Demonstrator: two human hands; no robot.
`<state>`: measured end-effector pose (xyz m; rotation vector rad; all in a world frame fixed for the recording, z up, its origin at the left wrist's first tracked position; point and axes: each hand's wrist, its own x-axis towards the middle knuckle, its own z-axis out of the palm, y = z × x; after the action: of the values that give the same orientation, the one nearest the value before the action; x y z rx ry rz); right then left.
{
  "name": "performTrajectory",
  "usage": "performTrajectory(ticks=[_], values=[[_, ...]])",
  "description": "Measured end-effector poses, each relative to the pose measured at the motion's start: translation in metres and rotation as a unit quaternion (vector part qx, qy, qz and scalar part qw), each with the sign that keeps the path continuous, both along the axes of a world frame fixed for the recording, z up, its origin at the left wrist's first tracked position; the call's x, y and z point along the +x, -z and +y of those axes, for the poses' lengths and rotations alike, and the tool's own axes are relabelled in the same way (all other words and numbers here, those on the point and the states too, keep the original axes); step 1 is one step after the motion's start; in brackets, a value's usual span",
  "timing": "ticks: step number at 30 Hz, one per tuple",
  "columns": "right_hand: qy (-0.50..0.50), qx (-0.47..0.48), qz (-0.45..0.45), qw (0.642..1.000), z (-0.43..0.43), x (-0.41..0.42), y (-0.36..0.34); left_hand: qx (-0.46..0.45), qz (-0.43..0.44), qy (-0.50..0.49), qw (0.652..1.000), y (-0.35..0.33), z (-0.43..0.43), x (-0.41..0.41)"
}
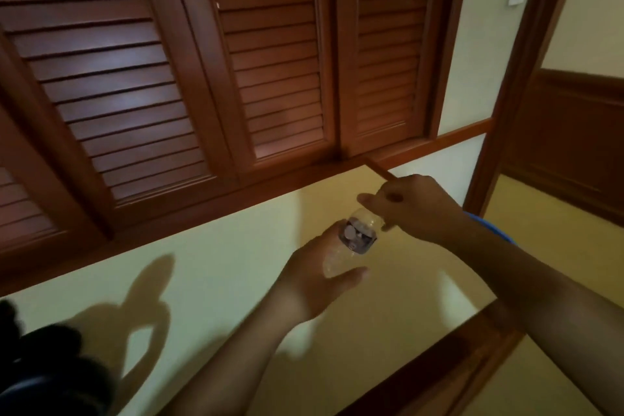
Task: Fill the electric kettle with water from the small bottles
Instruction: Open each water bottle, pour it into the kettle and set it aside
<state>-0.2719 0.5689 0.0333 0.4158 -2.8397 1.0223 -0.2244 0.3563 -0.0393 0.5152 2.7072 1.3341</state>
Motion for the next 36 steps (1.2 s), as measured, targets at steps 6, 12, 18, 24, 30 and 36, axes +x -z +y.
performTrajectory(ticks=[6, 12, 18, 24, 30, 36], values=[[-0.119, -0.110, 0.014, 0.987, 0.055, -0.071, 0.014, 0.130, -0.026, -0.011, 0.991, 0.012, 0.042, -0.066], [-0.127, -0.197, -0.018, 0.972, 0.073, -0.121, 0.035, 0.135, -0.020, -0.086, 0.987, 0.020, 0.071, -0.127], [-0.094, -0.307, 0.020, 0.947, 0.077, -0.145, 0.071, 0.115, -0.008, -0.111, 0.987, 0.027, 0.099, -0.174], [-0.108, -0.243, 0.080, 0.961, 0.095, -0.169, 0.075, 0.076, -0.002, -0.089, 0.993, 0.036, 0.119, -0.190], [0.004, -0.166, -0.047, 0.985, 0.098, -0.162, 0.128, 0.065, 0.019, -0.187, 0.980, 0.042, 0.121, -0.248], [-0.080, 0.178, -0.059, 0.979, 0.099, -0.162, 0.163, 0.052, 0.027, -0.210, 0.976, 0.053, 0.128, -0.302]])
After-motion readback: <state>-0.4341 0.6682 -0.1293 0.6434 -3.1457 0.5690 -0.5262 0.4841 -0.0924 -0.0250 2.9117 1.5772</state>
